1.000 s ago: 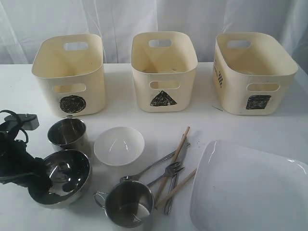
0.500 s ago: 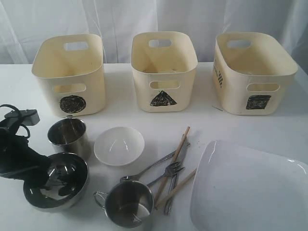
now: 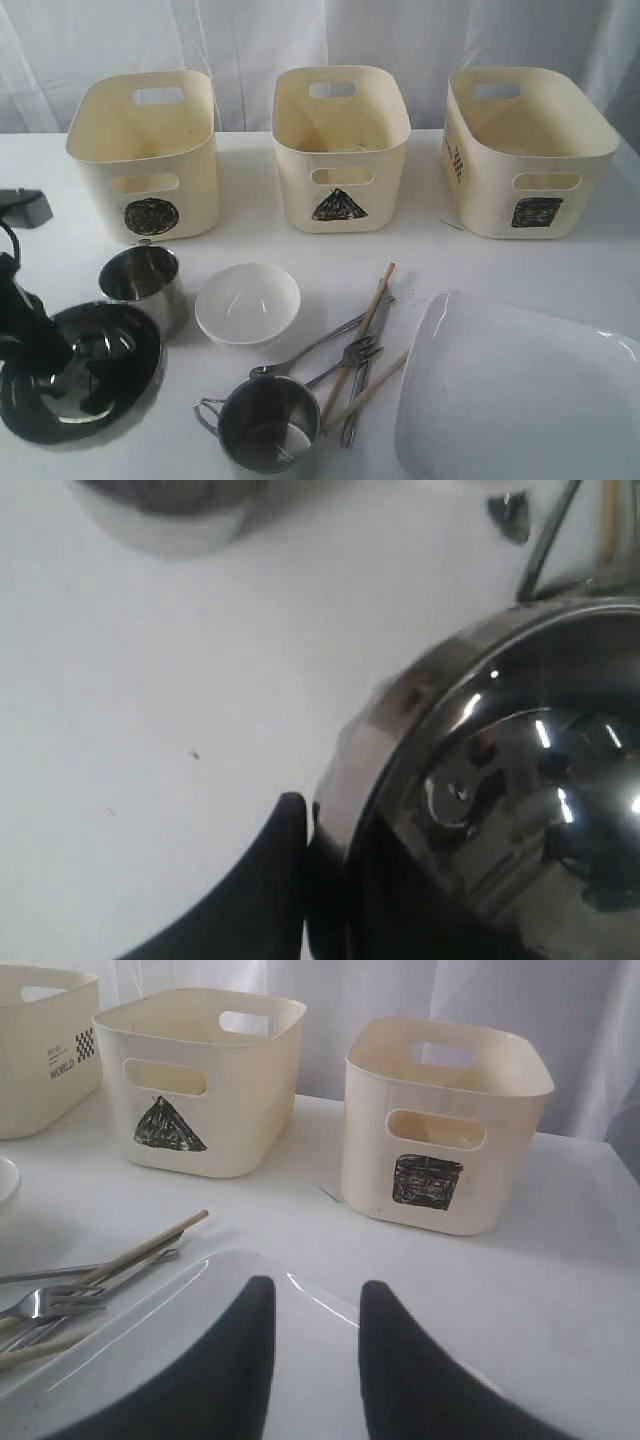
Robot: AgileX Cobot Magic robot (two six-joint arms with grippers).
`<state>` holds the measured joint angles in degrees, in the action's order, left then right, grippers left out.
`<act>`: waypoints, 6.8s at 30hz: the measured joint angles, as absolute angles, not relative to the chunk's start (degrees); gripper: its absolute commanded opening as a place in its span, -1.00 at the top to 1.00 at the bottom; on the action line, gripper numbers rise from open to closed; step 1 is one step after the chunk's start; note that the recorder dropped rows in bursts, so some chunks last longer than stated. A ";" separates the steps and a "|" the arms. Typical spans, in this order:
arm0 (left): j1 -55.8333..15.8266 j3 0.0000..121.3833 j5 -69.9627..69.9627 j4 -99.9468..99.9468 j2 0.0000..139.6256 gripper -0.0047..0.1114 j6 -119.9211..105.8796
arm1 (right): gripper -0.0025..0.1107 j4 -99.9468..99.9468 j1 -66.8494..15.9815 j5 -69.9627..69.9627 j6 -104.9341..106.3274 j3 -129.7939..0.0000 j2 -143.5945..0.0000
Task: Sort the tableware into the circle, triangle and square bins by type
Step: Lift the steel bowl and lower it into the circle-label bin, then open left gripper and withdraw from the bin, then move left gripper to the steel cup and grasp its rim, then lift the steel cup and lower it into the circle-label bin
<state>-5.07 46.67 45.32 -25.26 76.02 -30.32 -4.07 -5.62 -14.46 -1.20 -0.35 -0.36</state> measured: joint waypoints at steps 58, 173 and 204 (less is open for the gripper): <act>-4.12 121.05 36.87 -17.19 127.27 0.38 -21.62 | 0.45 -4.07 -5.62 -14.46 -1.20 -0.35 -0.36; -4.12 86.31 31.13 -13.27 89.06 0.92 -27.88 | 0.45 -4.07 -5.62 -14.46 -2.25 -0.35 -0.36; -4.12 100.55 13.56 -13.52 119.35 0.25 -28.33 | 0.45 -4.07 -5.62 -14.46 -2.25 -0.35 -0.36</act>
<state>-4.12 100.55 13.56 -13.52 119.35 -28.33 -4.07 -5.62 -14.46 -2.25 -0.35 -0.36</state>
